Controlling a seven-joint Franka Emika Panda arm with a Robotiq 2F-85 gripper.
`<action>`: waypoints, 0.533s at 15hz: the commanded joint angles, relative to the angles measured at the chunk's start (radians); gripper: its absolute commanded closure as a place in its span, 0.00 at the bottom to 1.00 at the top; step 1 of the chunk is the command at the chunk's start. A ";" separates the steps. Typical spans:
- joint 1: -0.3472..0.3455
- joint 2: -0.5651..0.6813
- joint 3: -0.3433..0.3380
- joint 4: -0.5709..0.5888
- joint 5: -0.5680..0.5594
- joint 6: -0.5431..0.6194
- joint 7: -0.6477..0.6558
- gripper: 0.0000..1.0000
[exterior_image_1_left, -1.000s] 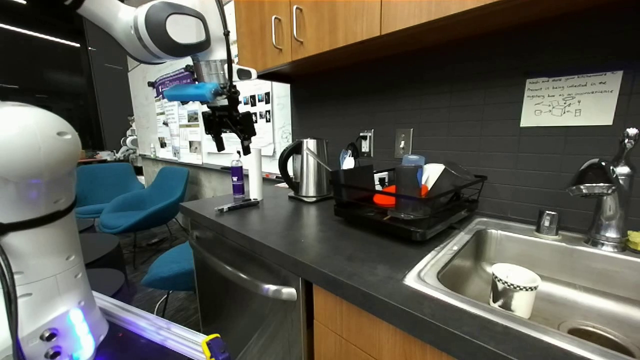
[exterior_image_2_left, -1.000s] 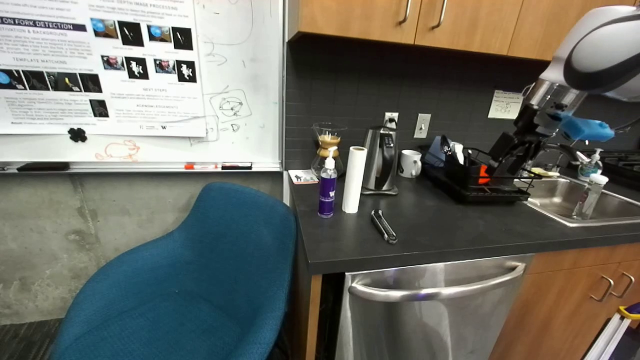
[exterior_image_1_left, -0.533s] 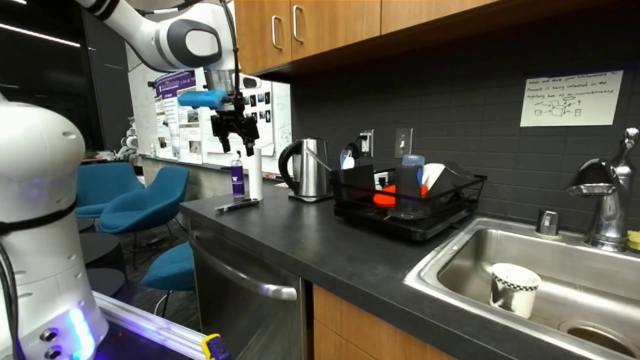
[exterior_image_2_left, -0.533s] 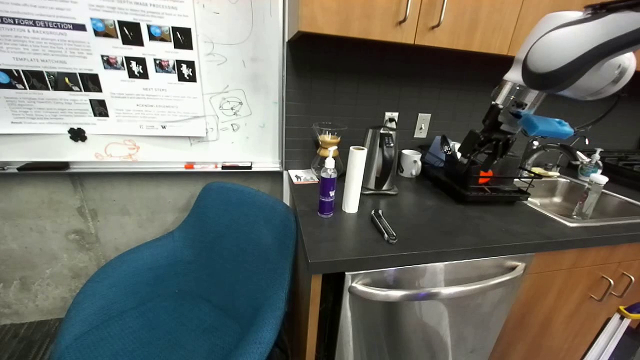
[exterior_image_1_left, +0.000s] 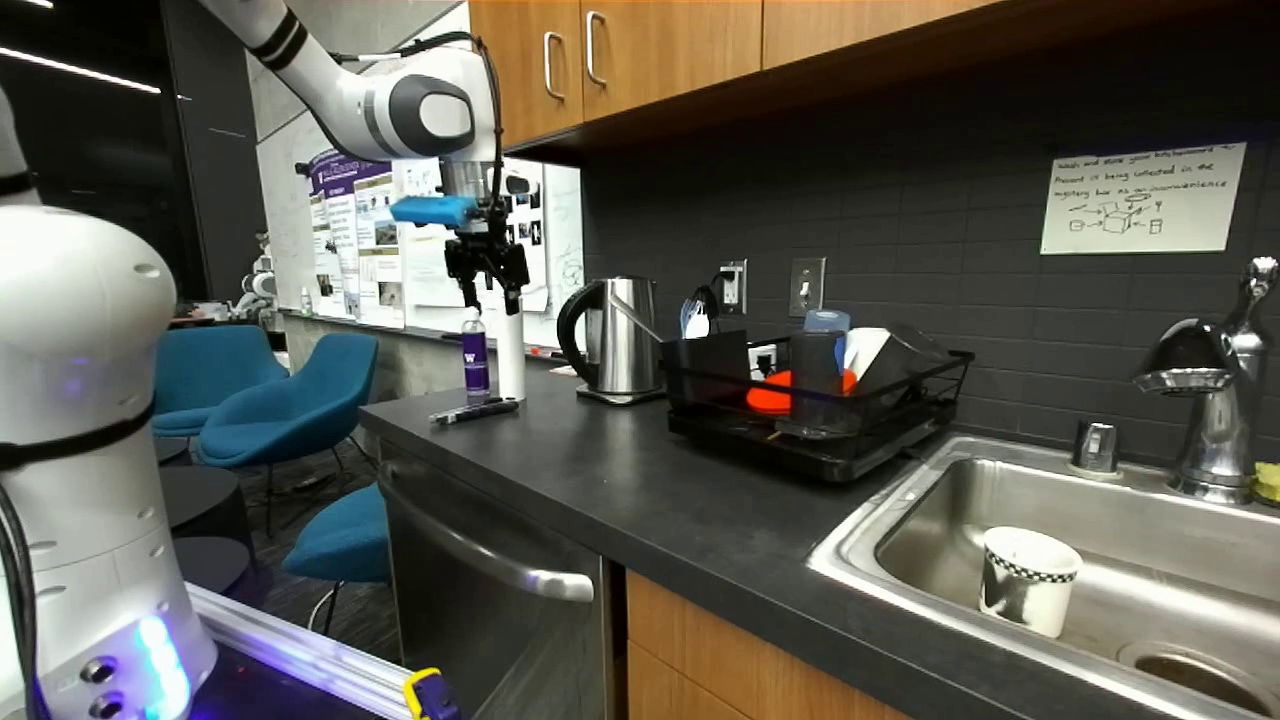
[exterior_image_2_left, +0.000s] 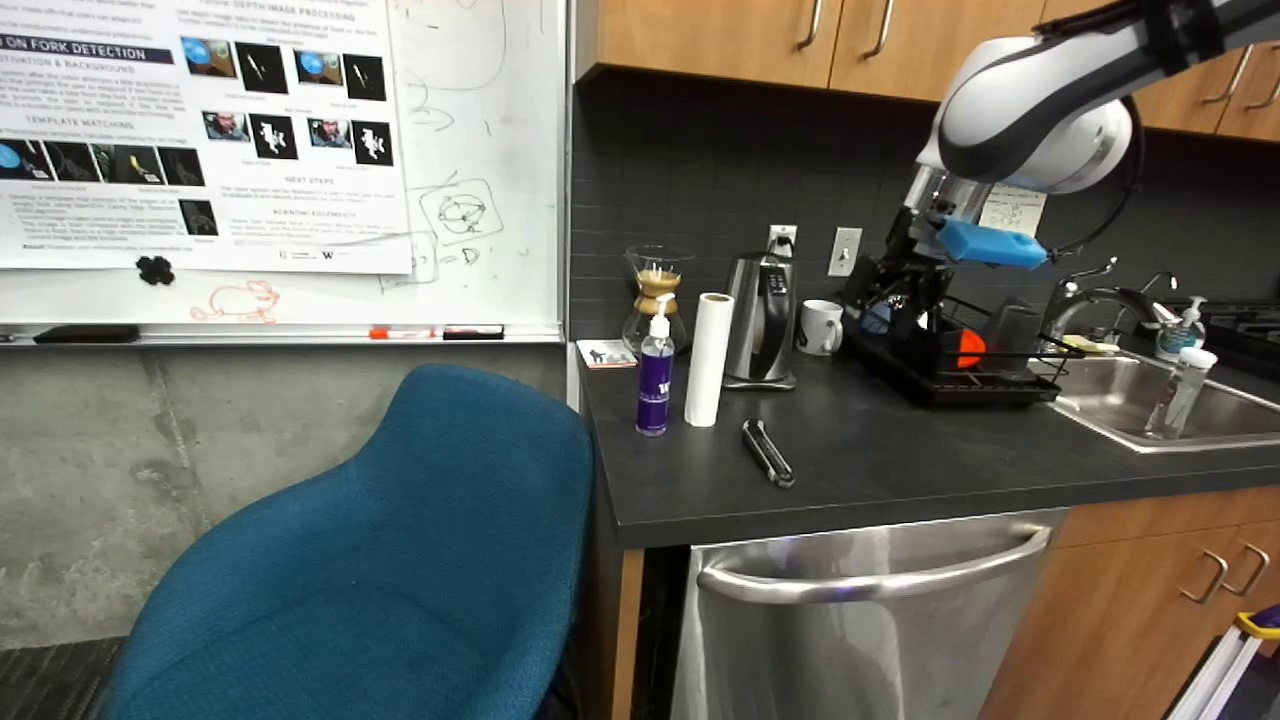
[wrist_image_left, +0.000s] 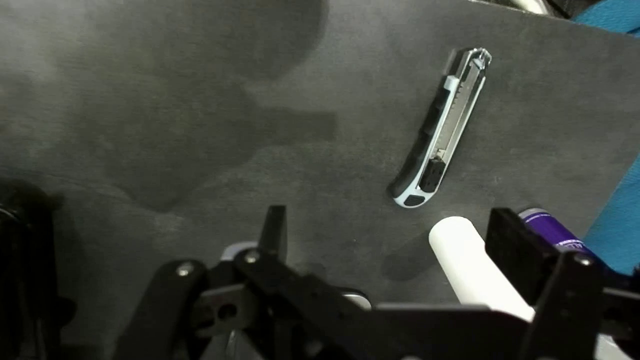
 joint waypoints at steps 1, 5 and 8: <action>0.012 0.122 0.036 0.110 0.007 0.006 0.075 0.00; 0.009 0.208 0.081 0.182 -0.036 -0.010 0.216 0.00; 0.016 0.270 0.097 0.228 -0.047 -0.028 0.303 0.00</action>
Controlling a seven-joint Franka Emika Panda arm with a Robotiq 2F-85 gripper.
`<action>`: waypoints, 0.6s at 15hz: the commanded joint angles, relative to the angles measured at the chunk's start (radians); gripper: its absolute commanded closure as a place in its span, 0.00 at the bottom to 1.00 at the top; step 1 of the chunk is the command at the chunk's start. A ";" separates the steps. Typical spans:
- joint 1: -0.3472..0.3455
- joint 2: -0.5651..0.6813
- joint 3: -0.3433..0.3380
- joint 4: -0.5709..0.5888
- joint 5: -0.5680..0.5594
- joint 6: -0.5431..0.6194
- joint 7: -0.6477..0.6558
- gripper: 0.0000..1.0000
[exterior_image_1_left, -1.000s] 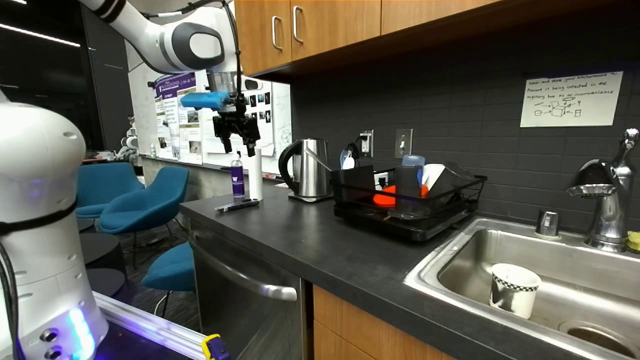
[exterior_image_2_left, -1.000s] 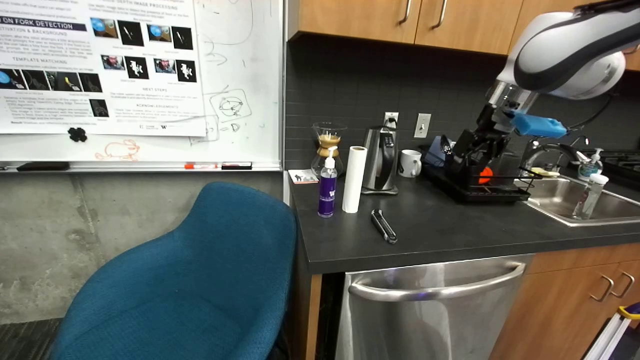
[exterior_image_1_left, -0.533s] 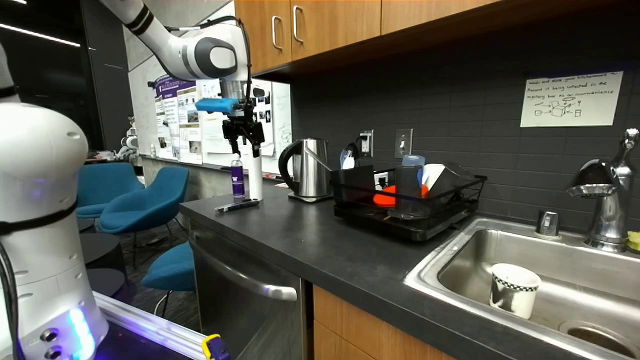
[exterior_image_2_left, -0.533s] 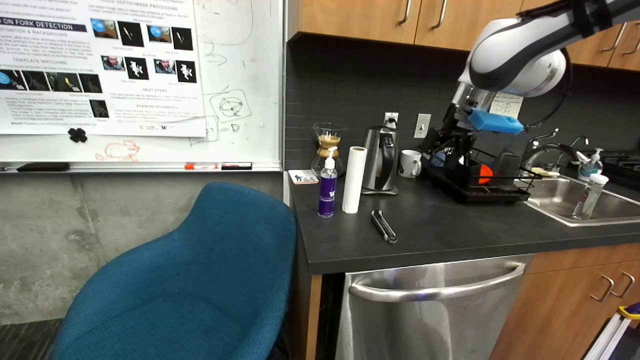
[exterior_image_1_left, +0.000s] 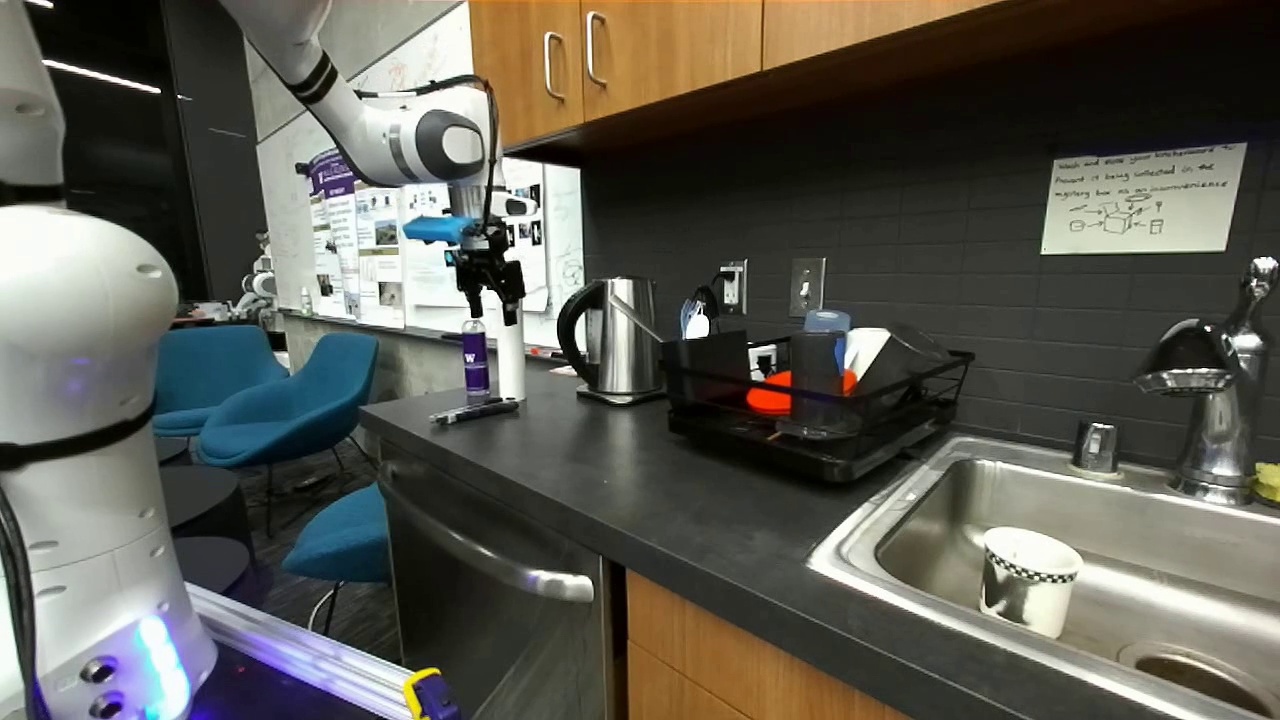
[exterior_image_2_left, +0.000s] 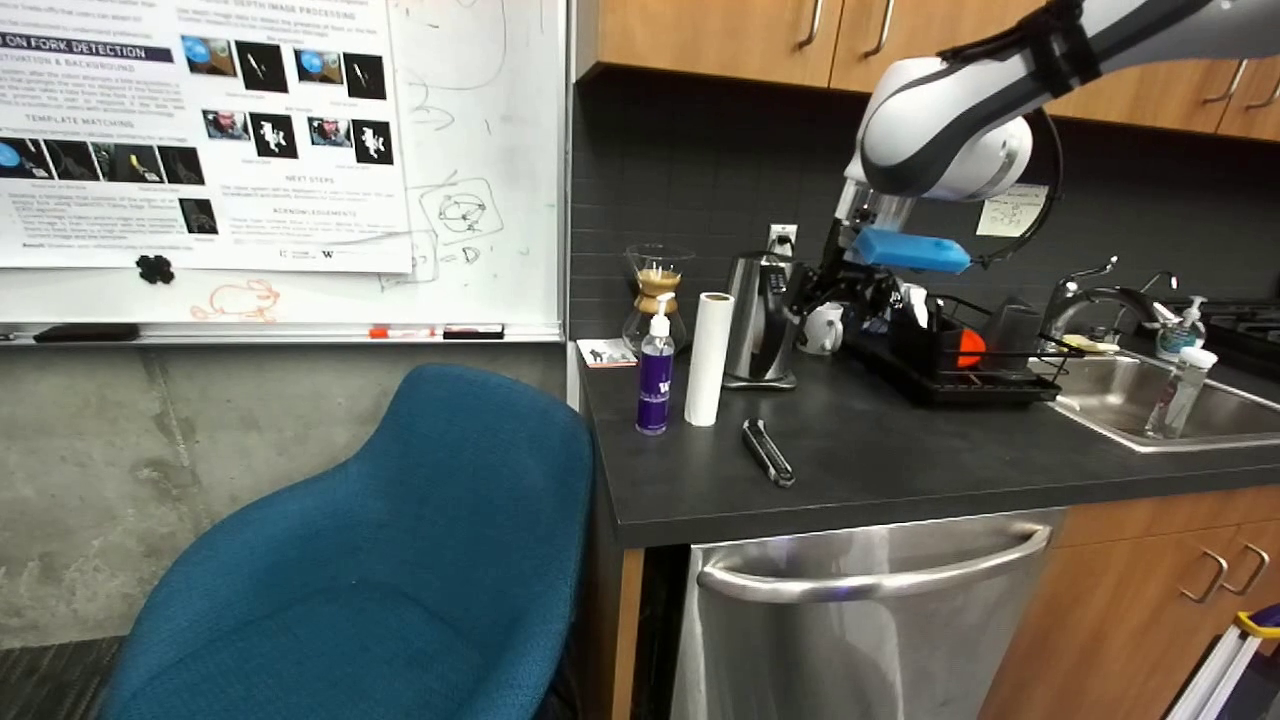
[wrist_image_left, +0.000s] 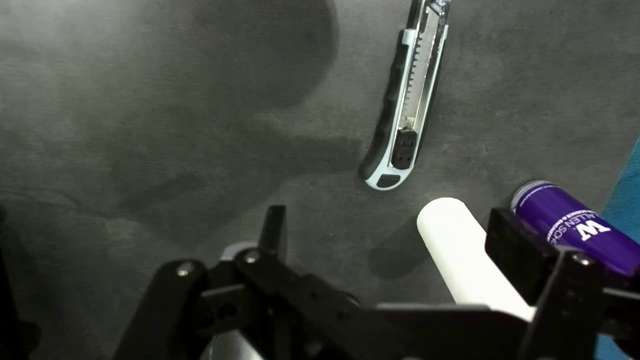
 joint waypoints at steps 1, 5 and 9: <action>0.012 0.083 0.011 0.078 -0.017 -0.030 0.101 0.00; 0.020 0.092 0.004 0.065 0.002 -0.006 0.084 0.00; 0.022 0.120 0.003 0.087 0.004 -0.007 0.086 0.00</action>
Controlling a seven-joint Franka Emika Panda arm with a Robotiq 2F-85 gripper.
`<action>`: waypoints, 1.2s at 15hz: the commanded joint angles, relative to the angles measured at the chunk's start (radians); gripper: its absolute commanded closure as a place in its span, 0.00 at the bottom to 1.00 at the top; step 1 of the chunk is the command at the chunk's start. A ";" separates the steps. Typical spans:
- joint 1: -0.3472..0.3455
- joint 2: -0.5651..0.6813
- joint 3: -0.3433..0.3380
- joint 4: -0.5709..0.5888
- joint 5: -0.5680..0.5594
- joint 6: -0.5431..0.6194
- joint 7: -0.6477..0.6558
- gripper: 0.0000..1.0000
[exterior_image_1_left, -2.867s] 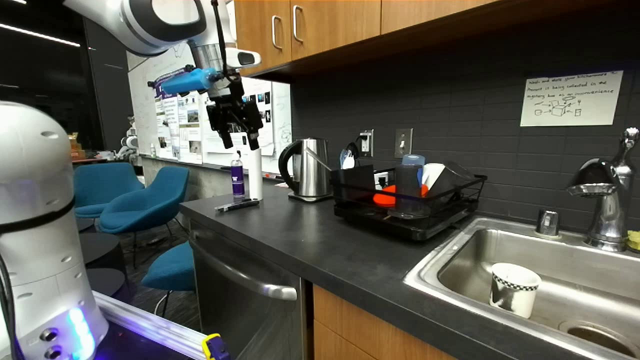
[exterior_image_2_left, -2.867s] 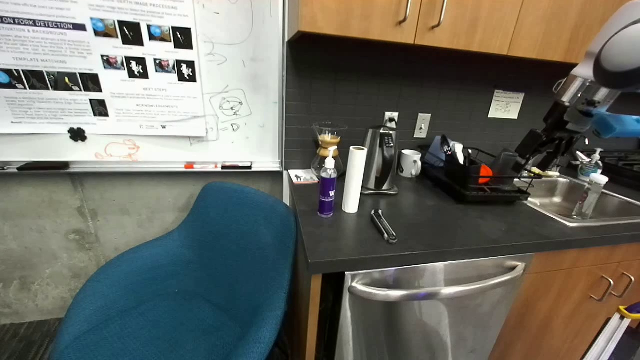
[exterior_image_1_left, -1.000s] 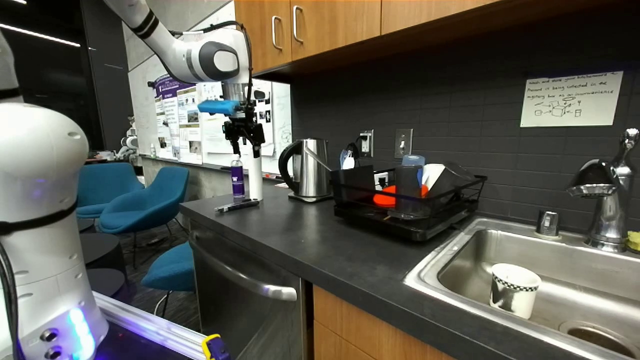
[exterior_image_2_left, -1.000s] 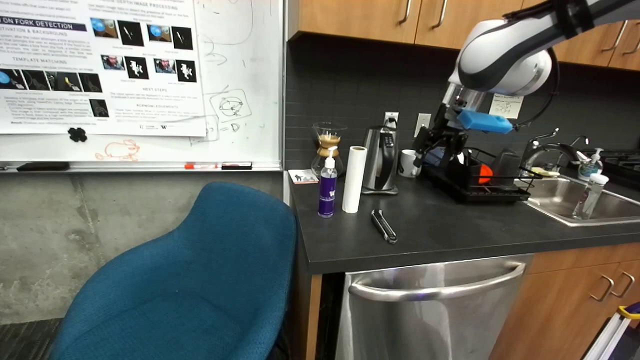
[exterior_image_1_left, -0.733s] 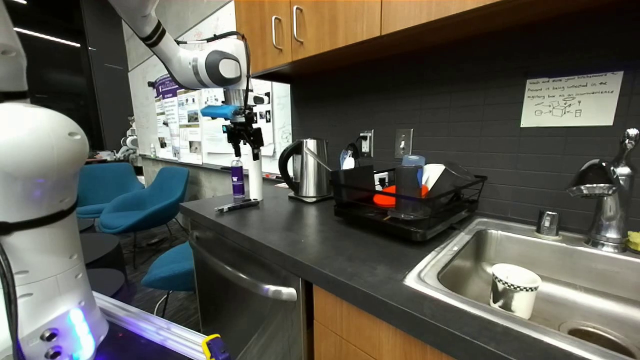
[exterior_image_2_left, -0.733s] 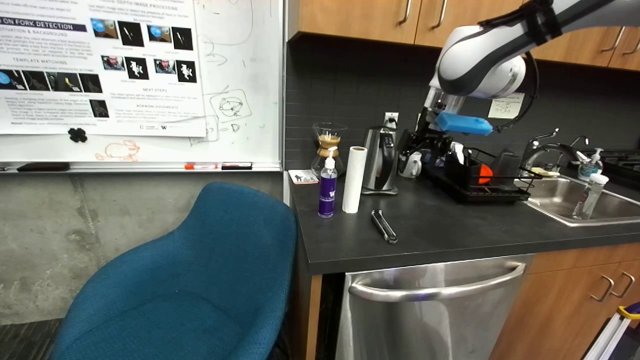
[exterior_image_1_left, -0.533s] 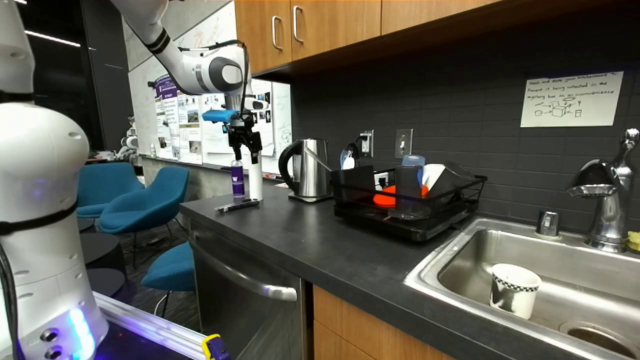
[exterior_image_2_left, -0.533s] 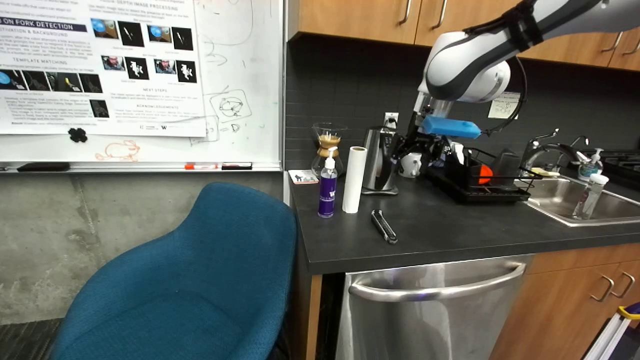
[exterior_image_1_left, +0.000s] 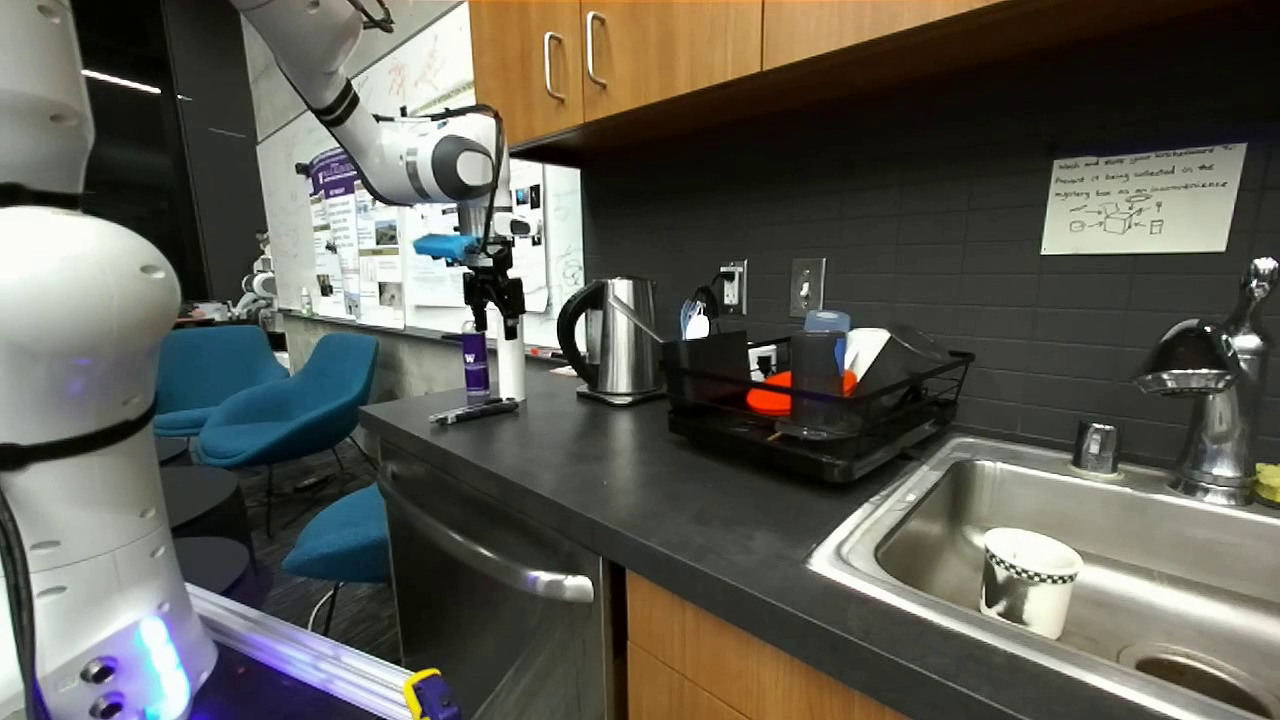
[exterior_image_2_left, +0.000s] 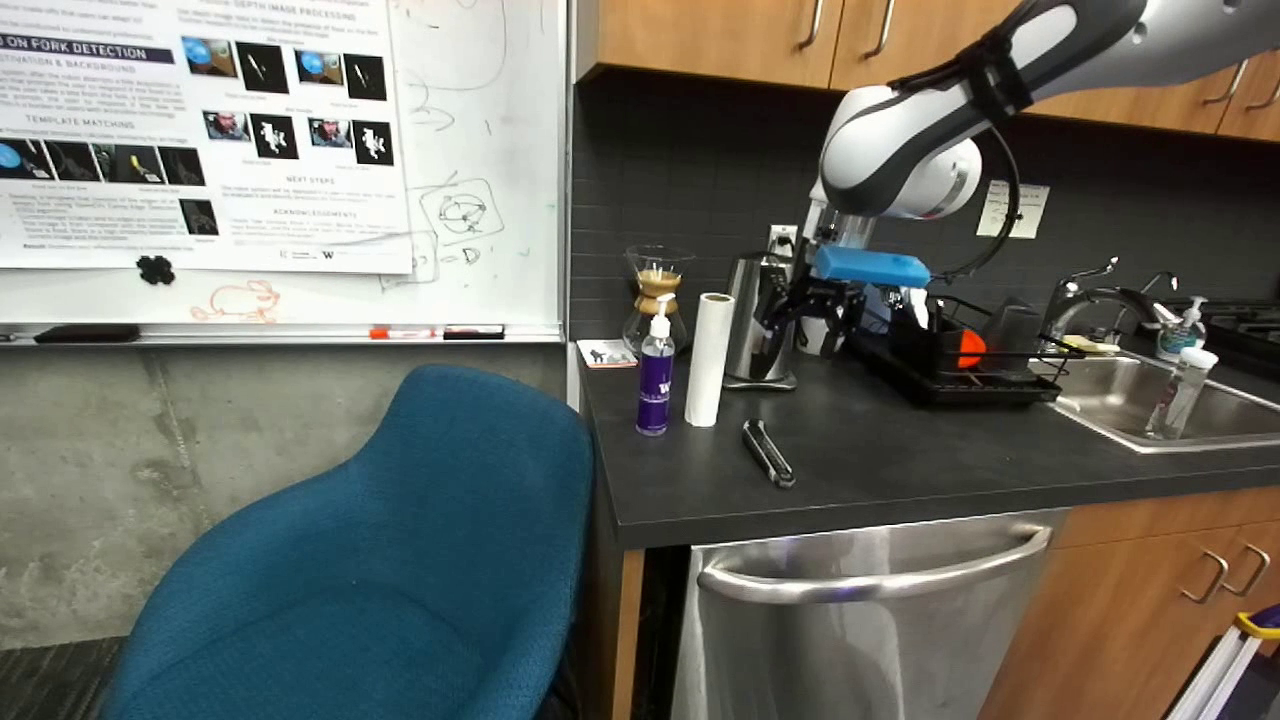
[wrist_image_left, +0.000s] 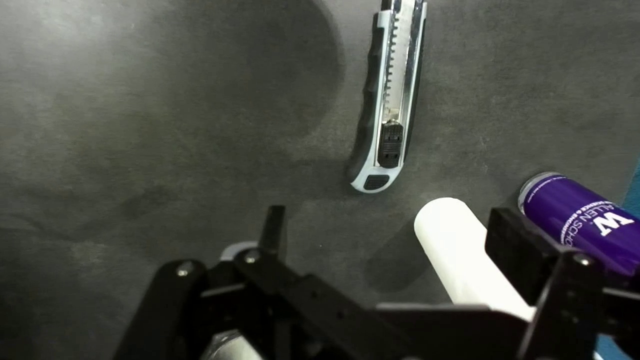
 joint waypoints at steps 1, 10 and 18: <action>0.011 0.000 -0.012 0.003 0.000 -0.003 0.000 0.00; 0.011 0.000 -0.012 0.004 0.000 -0.004 0.004 0.00; 0.036 0.066 0.000 0.003 -0.017 0.074 0.047 0.00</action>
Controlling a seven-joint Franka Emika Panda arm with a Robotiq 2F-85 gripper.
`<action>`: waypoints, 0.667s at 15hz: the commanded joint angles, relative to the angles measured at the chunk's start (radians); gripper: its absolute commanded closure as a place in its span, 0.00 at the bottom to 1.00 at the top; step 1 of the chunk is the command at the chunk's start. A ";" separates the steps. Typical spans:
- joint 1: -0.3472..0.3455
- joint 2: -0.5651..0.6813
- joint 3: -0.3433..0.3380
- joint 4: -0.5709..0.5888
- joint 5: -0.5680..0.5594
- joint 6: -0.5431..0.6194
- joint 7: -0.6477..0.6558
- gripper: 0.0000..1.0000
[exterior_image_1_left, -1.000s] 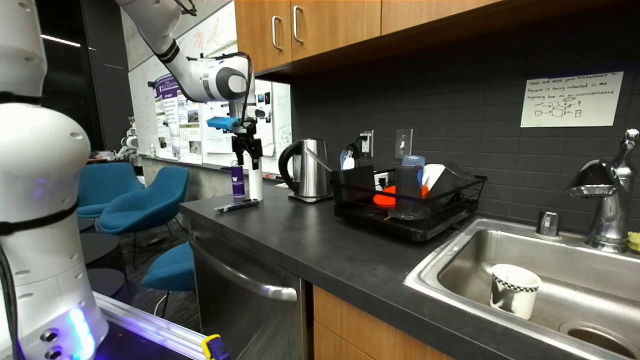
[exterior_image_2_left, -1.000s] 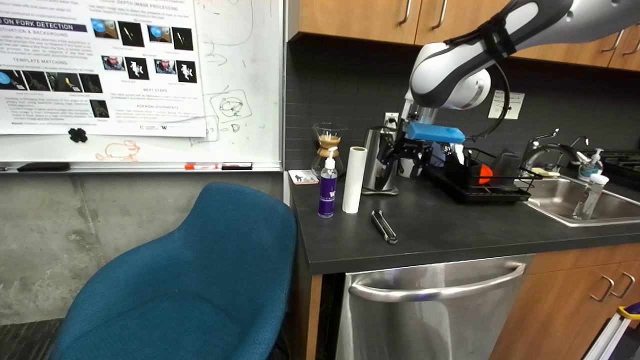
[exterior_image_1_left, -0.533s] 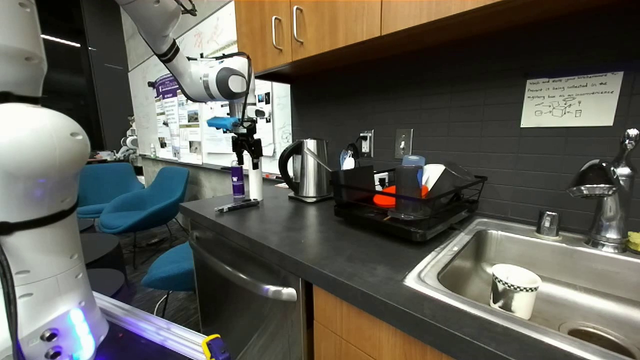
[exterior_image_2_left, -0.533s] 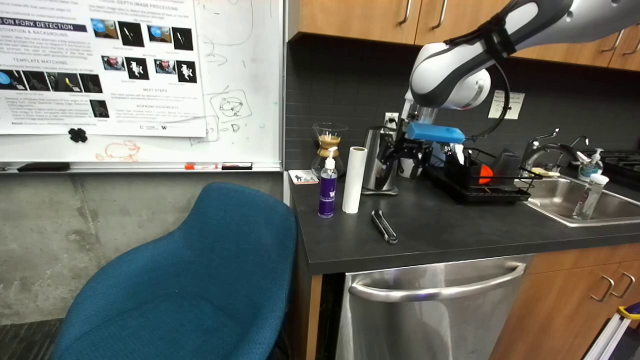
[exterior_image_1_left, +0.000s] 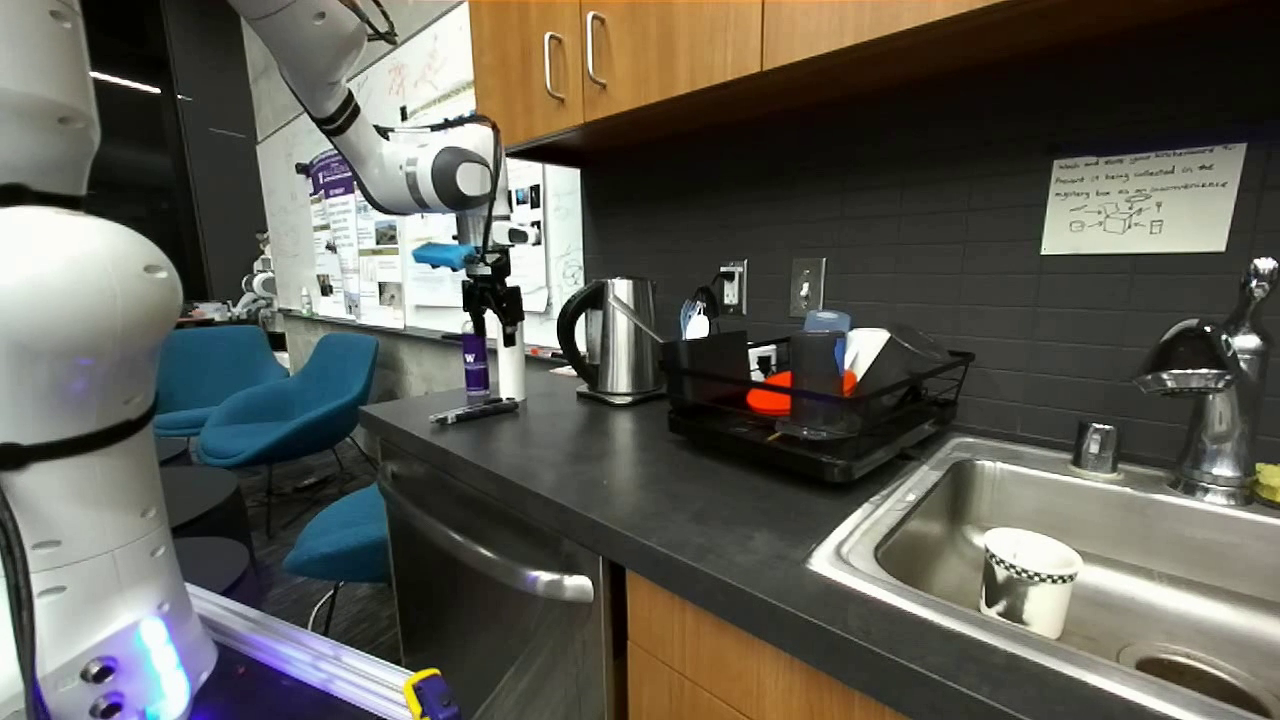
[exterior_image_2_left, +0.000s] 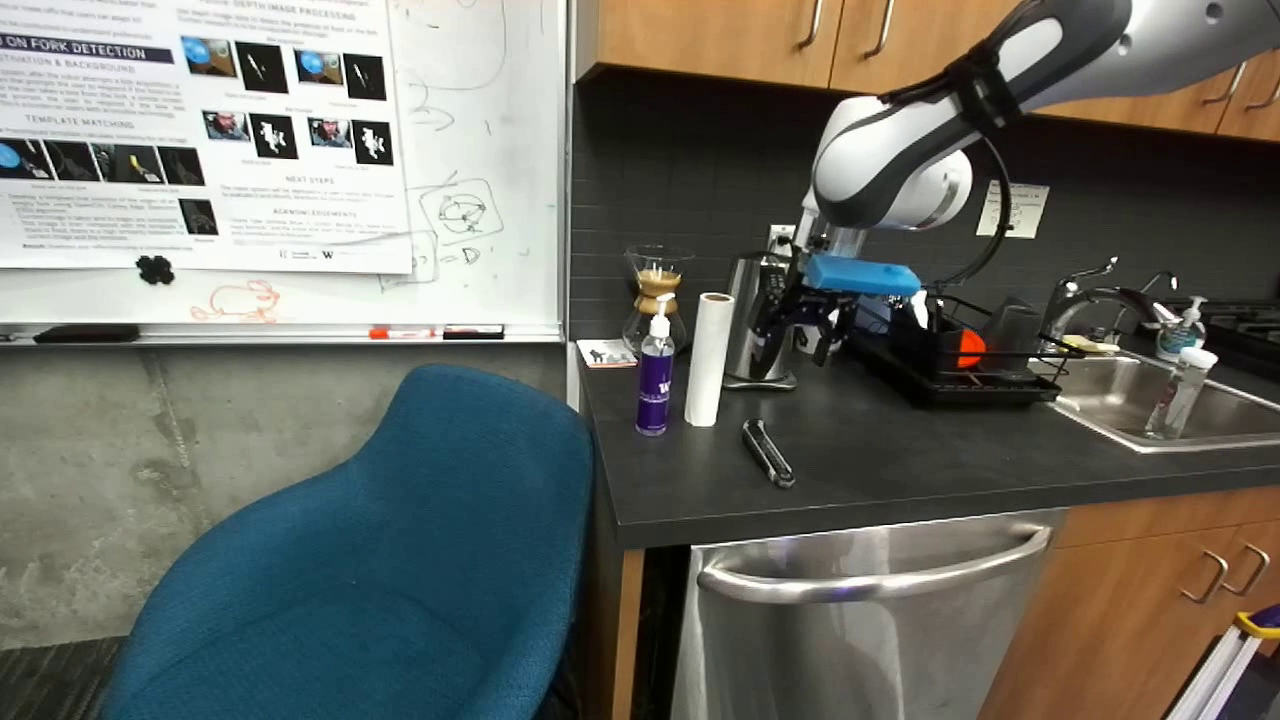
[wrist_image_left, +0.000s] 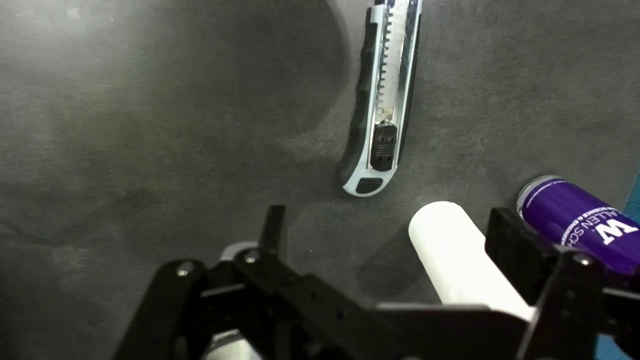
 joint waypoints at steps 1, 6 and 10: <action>0.029 0.051 0.000 0.008 -0.016 0.046 0.048 0.00; 0.060 0.096 -0.006 0.027 -0.050 0.062 0.134 0.00; 0.077 0.131 -0.016 0.044 -0.068 0.104 0.264 0.00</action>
